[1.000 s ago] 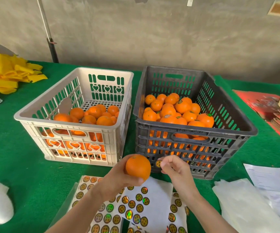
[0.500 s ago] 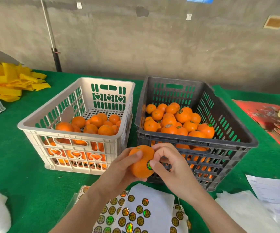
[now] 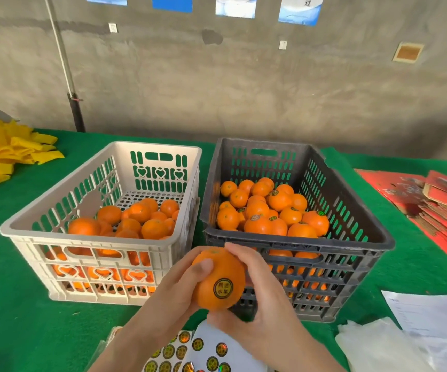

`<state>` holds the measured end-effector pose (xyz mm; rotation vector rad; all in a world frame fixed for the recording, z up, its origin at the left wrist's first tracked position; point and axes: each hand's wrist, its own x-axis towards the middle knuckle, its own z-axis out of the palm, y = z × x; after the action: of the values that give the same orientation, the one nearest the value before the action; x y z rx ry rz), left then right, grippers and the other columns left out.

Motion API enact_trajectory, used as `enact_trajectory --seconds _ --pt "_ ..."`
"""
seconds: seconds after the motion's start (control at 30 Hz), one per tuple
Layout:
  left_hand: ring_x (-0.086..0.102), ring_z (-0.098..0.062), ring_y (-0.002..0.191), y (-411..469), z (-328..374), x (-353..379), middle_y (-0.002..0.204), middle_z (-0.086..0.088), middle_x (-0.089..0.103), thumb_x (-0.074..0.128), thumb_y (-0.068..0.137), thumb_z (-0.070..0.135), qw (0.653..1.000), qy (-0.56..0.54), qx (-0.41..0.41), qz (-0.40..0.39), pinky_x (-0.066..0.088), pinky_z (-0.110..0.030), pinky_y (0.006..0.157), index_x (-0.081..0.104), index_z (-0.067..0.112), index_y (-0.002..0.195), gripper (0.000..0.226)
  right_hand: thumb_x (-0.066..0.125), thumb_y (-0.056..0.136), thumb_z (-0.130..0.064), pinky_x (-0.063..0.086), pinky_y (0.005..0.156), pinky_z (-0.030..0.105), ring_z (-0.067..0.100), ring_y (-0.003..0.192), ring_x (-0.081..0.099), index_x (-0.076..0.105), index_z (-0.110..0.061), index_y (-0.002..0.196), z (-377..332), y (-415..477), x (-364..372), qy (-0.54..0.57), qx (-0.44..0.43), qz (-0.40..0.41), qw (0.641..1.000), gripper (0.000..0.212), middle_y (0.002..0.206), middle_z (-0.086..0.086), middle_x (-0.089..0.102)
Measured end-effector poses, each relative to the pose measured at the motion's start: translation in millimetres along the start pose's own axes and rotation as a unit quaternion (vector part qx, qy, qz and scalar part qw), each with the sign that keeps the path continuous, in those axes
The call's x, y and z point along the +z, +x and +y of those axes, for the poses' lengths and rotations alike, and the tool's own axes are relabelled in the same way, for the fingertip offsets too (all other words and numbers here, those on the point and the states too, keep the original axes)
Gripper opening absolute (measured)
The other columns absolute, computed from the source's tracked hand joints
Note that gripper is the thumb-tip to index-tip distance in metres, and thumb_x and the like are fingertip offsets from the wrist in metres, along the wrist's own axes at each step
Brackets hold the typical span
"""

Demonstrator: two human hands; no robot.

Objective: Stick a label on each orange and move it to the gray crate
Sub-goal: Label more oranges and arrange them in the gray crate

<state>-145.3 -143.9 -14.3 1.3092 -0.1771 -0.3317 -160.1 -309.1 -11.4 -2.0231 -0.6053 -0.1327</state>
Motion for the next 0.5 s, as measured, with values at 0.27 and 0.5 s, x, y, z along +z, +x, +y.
enact_trajectory --seconds 0.27,0.5 --pt "0.064 -0.012 0.096 73.9 49.9 13.8 0.105 -0.001 0.065 0.024 0.094 0.059 0.952 0.216 0.183 0.115 0.055 -0.03 0.08 0.051 0.022 0.127 0.056 0.084 0.062 -0.035 0.049 0.088 0.021 0.003 0.114 0.05 0.038 -0.037 0.125 -8.7 62.1 -55.0 -0.008 -0.032 0.161 0.986 0.078 0.124 -0.019 0.042" --pt "0.055 -0.019 0.094 142.3 35.4 1.6 0.115 -0.01 0.058 0.037 0.097 -0.001 0.835 0.514 0.147 0.132 0.045 -0.027 0.083 0.037 0.01 0.14 0.045 0.085 0.064 -0.027 0.047 0.086 0.032 0.02 0.108 0.054 0.047 -0.015 0.126 51.8 149.4 -133.3 -0.247 0.224 -0.075 0.94 0.073 0.12 0.003 0.053"
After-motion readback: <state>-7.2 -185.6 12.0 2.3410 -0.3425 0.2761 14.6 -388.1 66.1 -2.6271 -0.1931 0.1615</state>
